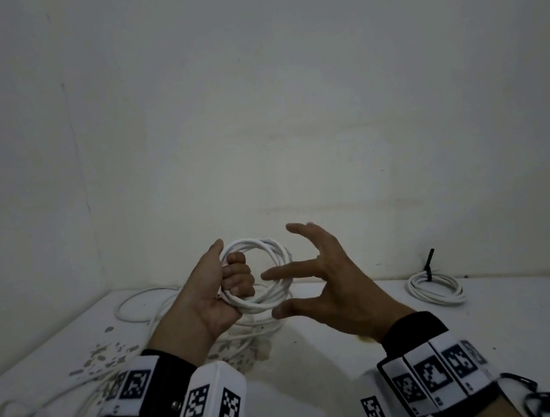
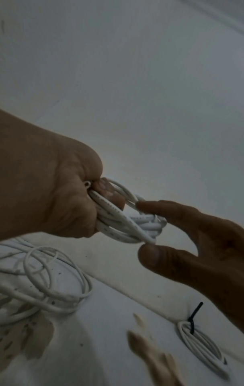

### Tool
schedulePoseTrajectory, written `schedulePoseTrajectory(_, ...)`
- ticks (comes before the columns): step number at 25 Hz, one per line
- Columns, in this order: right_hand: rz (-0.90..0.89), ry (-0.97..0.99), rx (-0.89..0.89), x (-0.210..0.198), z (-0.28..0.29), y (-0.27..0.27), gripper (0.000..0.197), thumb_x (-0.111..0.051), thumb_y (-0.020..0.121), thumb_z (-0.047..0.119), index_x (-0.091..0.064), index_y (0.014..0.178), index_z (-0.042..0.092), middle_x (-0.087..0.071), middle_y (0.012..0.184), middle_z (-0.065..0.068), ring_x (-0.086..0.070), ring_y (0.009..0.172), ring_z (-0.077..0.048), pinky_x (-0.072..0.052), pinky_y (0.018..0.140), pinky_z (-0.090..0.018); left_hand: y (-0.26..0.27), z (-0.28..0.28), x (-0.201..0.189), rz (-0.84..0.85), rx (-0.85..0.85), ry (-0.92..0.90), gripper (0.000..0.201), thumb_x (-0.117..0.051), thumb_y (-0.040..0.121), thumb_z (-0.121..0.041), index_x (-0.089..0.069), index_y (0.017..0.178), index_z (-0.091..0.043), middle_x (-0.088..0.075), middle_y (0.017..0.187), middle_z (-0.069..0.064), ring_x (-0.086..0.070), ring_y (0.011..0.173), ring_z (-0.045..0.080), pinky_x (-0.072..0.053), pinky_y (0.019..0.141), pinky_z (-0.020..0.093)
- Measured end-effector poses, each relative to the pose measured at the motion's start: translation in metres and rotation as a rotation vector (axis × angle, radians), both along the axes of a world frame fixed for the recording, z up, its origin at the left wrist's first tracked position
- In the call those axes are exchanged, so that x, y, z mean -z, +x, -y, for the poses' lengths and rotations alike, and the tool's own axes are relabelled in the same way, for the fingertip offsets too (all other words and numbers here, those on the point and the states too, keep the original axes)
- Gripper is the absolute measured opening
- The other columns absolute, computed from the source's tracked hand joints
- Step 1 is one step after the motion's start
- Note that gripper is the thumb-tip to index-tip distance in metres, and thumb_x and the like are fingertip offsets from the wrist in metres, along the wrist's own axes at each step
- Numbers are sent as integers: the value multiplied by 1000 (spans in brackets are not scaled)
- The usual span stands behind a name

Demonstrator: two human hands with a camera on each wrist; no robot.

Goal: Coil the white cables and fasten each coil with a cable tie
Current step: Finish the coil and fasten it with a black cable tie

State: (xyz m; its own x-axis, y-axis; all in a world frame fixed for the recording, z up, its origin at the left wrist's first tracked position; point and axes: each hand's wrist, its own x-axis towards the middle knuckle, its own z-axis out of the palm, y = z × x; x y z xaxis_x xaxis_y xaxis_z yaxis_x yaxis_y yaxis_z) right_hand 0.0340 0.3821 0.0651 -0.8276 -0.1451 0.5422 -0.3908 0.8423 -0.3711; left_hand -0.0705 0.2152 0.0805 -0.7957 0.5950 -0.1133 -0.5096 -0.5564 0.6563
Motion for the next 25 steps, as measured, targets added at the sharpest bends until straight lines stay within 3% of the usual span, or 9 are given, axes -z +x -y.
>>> schedulePoseTrajectory(2,-54,141,21,1,0,-3,43,-81,74,49,-70,115,45,-25,162,16,0,151,1,-15,115,-21,0,2,-1,2,50,-13,62,-37,101,-53,-43,52,-15,-25,42,-8,-23,27,6,-19,26,14)
schedulePoseTrajectory(5,-77,116,-9,2,5,-3,40,-82,74,47,-74,110,31,-55,143,13,-22,147,2,-35,116,-30,3,3,-4,-8,76,-25,61,-42,97,-58,-43,53,-15,-26,40,-8,-25,26,4,-20,23,14)
schedulePoseTrajectory(8,-116,47,-10,5,4,-4,41,-83,71,48,-75,106,29,-69,123,15,-37,141,-1,-41,112,-32,5,-1,-4,-67,21,-69,59,-45,92,-63,-42,57,-16,-25,39,-8,-24,26,3,-21,23,14)
schedulePoseTrajectory(15,-171,75,24,17,5,-8,38,-84,71,49,-76,98,24,-75,100,11,-48,133,-9,-38,104,-18,7,-6,1,-169,-4,-122,68,-47,81,-75,-55,73,-9,-27,39,-9,-24,27,2,-23,26,14)
schedulePoseTrajectory(20,-263,2,19,19,8,-6,32,-82,68,49,-74,86,24,-72,85,9,-57,120,-17,-52,85,-32,10,-5,3,-178,28,-97,71,-39,86,-75,-57,77,-7,-31,40,-7,-28,31,6,-28,32,16)
schedulePoseTrajectory(22,-227,-3,29,18,7,-5,32,-81,68,52,-73,85,26,-70,84,11,-55,120,-14,-51,83,-31,14,-6,3,-185,32,-84,71,-37,87,-74,-60,77,-7,-31,41,-7,-28,33,7,-29,34,17)
schedulePoseTrajectory(25,-82,94,81,11,7,0,32,-84,69,52,-75,88,29,-70,89,13,-43,124,-9,-43,82,-23,18,-10,2,-191,21,-95,78,-39,84,-78,-67,76,-5,-30,43,-7,-25,32,6,-26,33,16)
